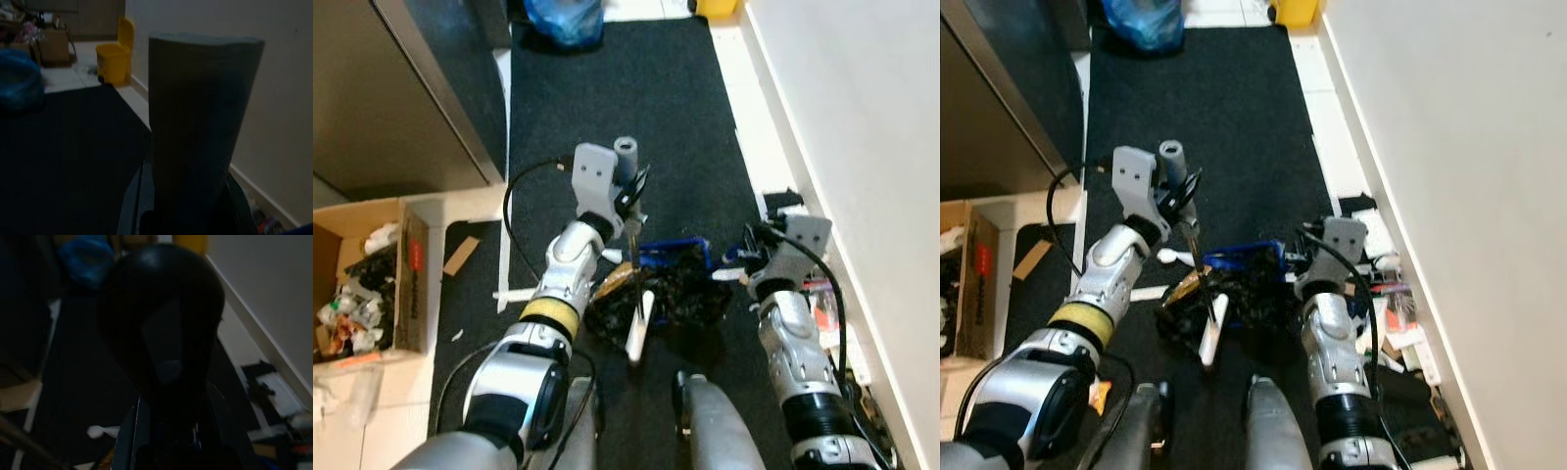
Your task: Sweep floor
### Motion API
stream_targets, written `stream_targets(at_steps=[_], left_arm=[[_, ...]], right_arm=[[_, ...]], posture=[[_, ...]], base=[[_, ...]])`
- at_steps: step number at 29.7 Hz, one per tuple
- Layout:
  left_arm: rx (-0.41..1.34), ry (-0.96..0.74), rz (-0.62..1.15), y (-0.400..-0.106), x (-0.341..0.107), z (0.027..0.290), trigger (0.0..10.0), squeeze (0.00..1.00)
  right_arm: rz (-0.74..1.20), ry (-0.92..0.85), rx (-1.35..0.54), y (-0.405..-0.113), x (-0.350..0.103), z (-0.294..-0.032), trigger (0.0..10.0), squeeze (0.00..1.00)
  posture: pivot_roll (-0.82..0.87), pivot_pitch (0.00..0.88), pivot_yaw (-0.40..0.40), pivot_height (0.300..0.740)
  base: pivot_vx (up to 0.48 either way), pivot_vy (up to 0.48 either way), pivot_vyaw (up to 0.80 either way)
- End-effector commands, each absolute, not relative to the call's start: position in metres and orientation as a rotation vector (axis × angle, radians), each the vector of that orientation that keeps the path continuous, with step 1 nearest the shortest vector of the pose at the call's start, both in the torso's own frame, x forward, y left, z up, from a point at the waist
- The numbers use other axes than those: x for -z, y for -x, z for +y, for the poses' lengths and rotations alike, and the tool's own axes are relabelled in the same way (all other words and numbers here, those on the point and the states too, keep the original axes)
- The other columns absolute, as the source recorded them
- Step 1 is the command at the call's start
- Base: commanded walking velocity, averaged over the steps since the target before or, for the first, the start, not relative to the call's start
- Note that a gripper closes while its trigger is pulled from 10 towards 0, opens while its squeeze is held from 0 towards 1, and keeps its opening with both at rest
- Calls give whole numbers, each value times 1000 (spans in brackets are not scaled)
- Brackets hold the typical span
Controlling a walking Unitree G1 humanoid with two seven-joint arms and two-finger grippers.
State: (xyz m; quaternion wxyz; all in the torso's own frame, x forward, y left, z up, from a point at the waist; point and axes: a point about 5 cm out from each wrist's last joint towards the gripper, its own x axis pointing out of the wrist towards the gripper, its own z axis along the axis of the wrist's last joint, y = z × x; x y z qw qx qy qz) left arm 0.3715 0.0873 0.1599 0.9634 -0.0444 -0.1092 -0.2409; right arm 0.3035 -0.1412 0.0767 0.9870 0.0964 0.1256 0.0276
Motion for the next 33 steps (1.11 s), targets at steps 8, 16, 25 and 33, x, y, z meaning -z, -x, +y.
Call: stream_targets(at_steps=[8, 16, 25, 33], left_arm=[[434, -22, -366, -365, -183, 99, 10000, 0], [270, -10, -360, -349, -193, 139, 10000, 0], [261, -32, -380, -333, -212, 146, 10000, 0], [215, -60, -340, -326, -211, 148, 10000, 0]], right_arm=[[286, -263, -313, -297, -89, -106, 10000, 0], [138, -194, -211, -315, -123, -128, 10000, 0], [185, -97, -93, -321, -115, -153, 10000, 0], [240, -96, -44, -319, -96, -161, 10000, 0]], posture=[[51, 221, -14, 740], [101, 182, -17, 740], [112, 143, -15, 740], [121, 119, -22, 740]], base=[[0, 0, 0], [0, 0, 0], [0, 0, 0], [0, 0, 0]])
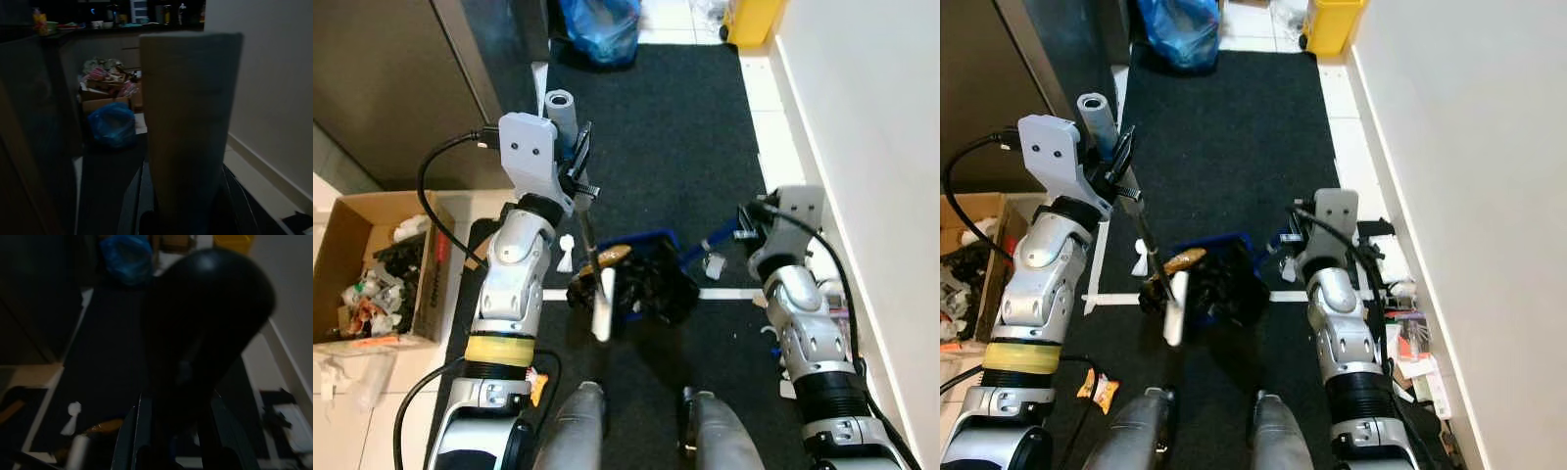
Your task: Sweep floor
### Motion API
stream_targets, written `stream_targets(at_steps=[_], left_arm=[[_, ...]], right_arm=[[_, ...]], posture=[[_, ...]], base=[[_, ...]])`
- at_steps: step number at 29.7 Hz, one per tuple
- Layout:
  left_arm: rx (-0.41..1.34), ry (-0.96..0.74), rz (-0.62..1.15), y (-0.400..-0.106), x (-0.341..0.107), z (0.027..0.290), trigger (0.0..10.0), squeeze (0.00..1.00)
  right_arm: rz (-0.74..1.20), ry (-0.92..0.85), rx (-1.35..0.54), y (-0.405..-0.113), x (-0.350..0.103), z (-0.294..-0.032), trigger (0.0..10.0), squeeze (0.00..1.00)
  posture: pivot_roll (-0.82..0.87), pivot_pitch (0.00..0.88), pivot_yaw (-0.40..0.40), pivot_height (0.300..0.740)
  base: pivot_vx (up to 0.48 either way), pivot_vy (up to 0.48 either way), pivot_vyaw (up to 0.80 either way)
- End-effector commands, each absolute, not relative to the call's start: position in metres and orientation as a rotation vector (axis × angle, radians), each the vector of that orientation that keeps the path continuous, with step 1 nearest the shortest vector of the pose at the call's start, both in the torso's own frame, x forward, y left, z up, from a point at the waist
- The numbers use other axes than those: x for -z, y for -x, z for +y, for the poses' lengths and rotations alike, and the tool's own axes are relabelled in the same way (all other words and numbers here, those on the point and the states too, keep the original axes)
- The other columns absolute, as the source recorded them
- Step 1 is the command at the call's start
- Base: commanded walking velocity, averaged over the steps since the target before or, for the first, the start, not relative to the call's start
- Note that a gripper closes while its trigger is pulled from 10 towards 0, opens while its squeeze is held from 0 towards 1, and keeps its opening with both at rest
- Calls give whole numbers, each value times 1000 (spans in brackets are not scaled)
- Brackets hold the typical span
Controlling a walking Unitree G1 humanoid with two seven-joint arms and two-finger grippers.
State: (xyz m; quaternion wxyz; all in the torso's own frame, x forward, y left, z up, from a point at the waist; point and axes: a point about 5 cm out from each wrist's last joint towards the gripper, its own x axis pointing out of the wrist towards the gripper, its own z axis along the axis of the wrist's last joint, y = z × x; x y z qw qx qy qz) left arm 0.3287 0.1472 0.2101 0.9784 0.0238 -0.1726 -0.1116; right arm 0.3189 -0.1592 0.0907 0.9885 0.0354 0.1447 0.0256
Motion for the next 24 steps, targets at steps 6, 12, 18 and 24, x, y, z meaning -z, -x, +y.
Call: stream_targets(at_steps=[6, 12, 18, 24], left_arm=[[178, -4, -265, -324, -204, 148, 10000, 0], [172, -7, -257, -324, -206, 146, 10000, 0], [156, -37, -267, -324, -208, 146, 10000, 0], [92, -85, -278, -322, -207, 148, 10000, 0]], right_arm=[[160, -208, -29, -326, -111, -159, 10000, 0], [130, -226, -35, -332, -116, -158, 10000, 0], [134, -230, -29, -333, -114, -159, 10000, 0], [131, -231, -56, -332, -115, -156, 10000, 0]], posture=[[127, 104, -25, 740], [128, 94, -26, 740], [127, 91, -27, 740], [129, 92, -32, 740]], base=[[0, 0, 0], [0, 0, 0], [0, 0, 0], [0, 0, 0]])
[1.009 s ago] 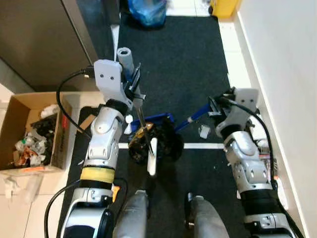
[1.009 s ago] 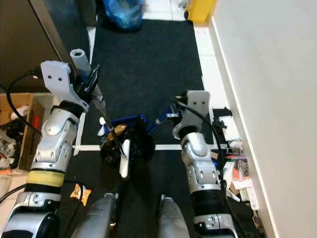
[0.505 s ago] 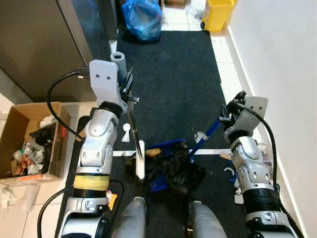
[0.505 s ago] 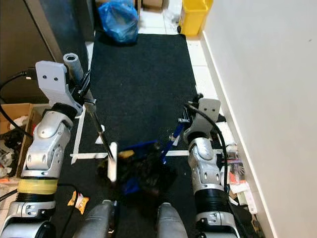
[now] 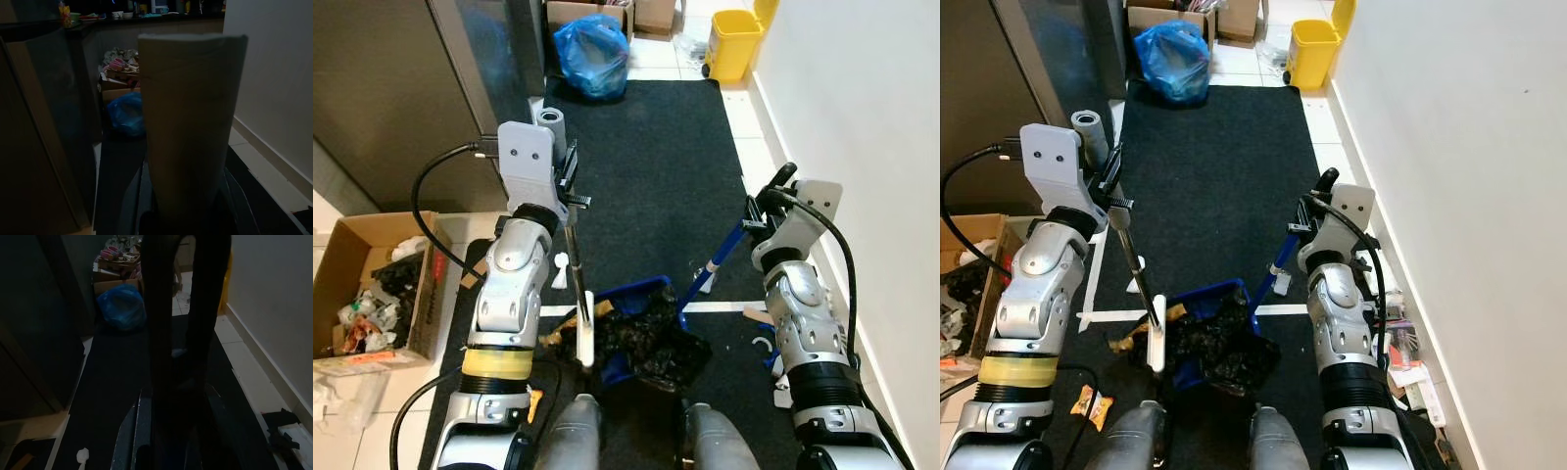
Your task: Sweep floor
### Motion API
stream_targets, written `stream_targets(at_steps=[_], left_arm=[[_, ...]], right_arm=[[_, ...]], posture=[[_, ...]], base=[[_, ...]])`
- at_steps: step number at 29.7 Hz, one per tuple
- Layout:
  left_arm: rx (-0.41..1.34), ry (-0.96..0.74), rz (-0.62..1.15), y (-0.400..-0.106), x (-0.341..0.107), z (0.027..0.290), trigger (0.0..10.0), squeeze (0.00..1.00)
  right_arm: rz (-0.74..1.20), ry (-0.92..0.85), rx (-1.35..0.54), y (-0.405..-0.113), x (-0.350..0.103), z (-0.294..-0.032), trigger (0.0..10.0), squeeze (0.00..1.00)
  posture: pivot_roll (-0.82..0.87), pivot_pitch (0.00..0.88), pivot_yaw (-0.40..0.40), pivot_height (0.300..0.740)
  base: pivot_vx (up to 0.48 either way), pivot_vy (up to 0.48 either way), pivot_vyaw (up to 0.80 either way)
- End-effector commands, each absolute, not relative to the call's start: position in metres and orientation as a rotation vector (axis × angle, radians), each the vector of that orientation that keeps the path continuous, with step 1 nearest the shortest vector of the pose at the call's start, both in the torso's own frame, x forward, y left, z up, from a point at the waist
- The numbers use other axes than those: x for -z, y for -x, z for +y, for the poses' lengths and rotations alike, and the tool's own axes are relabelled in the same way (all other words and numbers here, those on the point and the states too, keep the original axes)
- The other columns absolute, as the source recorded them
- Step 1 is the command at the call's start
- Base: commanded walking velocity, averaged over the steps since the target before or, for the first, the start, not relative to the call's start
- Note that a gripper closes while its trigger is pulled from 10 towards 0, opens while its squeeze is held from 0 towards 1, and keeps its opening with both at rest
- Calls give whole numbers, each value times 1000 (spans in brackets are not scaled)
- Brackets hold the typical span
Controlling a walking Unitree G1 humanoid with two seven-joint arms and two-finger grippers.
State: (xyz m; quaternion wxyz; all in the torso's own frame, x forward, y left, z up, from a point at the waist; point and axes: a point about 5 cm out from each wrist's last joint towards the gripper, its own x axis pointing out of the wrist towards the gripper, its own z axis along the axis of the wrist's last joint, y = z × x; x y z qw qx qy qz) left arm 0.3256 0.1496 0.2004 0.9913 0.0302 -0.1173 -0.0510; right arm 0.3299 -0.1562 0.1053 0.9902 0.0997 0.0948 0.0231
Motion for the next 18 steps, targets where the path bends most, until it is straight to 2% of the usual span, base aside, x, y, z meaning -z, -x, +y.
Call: stream_targets(at_steps=[1, 7, 10, 18], left_arm=[[82, -78, -288, -322, -209, 148, 10000, 0], [40, 33, -330, -323, -224, 148, 10000, 0], [74, 94, -403, -323, -248, 140, 10000, 0], [113, 116, -461, -324, -269, 131, 10000, 0]], right_arm=[[125, -222, -64, -333, -116, -154, 10000, 0], [63, -161, -85, -337, -127, -148, 10000, 0], [17, -137, -87, -341, -137, -144, 10000, 0], [-40, -143, -73, -348, -157, -144, 10000, 0]], posture=[[129, 92, -34, 740], [130, 91, -39, 740], [133, 92, -42, 740], [135, 88, -42, 740]], base=[[0, 0, 0], [0, 0, 0], [0, 0, 0], [0, 0, 0]])
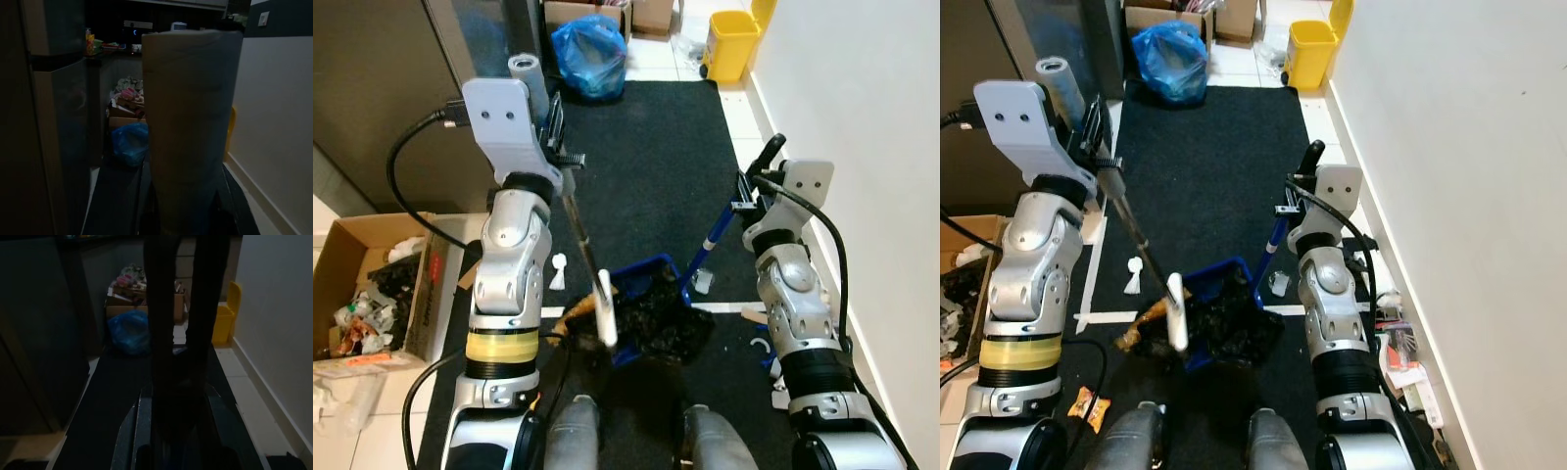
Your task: Sweep floor
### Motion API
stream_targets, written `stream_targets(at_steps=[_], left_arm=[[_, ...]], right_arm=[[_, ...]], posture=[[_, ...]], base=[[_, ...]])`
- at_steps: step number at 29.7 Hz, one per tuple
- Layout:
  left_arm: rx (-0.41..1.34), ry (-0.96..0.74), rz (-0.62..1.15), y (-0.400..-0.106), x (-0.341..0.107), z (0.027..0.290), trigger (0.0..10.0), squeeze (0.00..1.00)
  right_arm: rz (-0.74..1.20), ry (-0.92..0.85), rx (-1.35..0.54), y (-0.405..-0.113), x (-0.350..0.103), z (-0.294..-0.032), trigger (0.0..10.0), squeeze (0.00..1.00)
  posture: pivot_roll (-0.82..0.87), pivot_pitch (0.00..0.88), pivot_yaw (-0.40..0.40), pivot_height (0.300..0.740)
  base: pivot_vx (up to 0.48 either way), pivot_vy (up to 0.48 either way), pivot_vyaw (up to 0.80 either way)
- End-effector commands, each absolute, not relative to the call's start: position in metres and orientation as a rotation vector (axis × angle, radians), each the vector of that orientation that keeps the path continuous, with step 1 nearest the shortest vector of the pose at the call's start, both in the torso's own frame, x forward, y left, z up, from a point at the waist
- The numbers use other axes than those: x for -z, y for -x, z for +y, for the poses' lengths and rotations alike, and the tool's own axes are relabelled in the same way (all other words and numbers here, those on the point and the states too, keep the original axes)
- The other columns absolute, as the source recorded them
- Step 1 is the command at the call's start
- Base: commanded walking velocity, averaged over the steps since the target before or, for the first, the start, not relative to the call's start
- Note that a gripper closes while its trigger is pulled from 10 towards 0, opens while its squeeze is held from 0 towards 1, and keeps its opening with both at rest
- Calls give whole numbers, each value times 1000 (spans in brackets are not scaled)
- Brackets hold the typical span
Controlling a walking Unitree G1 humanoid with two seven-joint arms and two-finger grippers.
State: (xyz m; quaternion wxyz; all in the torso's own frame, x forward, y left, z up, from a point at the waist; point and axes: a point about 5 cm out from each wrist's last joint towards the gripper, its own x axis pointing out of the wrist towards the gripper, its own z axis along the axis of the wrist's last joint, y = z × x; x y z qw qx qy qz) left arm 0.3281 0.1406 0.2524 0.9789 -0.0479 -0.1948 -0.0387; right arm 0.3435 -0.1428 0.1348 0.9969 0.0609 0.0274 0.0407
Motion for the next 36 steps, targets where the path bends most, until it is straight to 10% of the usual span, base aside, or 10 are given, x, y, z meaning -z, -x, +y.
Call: stream_targets(at_steps=[1, 36], left_arm=[[119, 110, -473, -323, -273, 129, 10000, 0], [179, 103, -588, -310, -317, 124, 10000, 0]], right_arm=[[-55, -150, -69, -350, -162, -144, 10000, 0], [-273, -203, -70, -348, -230, -145, 10000, 0]], posture=[[135, 88, -42, 740], [141, 85, -33, 740]], base=[[0, 0, 0], [0, 0, 0]])
